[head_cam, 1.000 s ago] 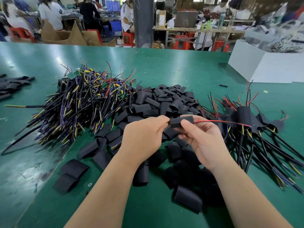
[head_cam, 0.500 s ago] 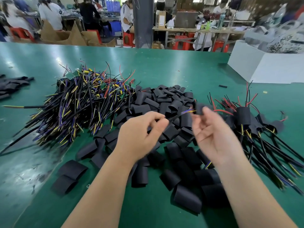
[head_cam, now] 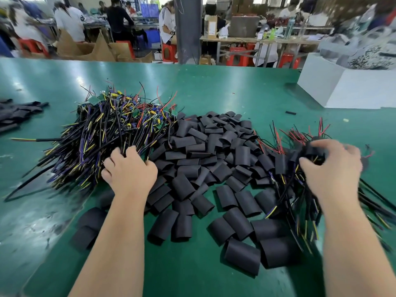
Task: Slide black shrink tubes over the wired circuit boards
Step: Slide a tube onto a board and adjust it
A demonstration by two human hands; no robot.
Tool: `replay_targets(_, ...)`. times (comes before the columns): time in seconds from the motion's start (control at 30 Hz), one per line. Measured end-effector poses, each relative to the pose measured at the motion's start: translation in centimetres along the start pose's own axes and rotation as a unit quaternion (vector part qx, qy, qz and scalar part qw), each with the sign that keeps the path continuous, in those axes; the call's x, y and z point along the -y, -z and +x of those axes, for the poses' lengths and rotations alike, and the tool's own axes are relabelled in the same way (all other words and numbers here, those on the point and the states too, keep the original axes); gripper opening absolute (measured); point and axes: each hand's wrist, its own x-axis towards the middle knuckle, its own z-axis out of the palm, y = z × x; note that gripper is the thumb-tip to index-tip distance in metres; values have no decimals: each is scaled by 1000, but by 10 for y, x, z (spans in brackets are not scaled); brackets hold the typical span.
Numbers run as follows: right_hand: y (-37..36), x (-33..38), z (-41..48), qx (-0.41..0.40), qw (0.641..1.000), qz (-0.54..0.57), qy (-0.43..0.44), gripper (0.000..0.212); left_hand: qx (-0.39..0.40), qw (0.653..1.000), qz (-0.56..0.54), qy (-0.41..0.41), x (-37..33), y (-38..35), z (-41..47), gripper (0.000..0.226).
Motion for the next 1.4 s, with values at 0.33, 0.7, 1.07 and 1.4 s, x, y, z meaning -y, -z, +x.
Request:
replay_targets(0.33,-27,13,-28,184,971,-155,6,58,-28,1000,4,5,6,1,4,38)
replay_targets(0.7,-21,-15,-5,62,997,-44,17,45,-31,999,-21,3,8,1,9,38)
replay_targets(1.07,-10,-34,11,-39,991,-66,-114,30,-26,999,-37,-2,10,1,9,39)
replay_targets(1.4,-5,-19,3,8,980,-185,-75,38,-11,999,-37,-6,7,1,8,40)
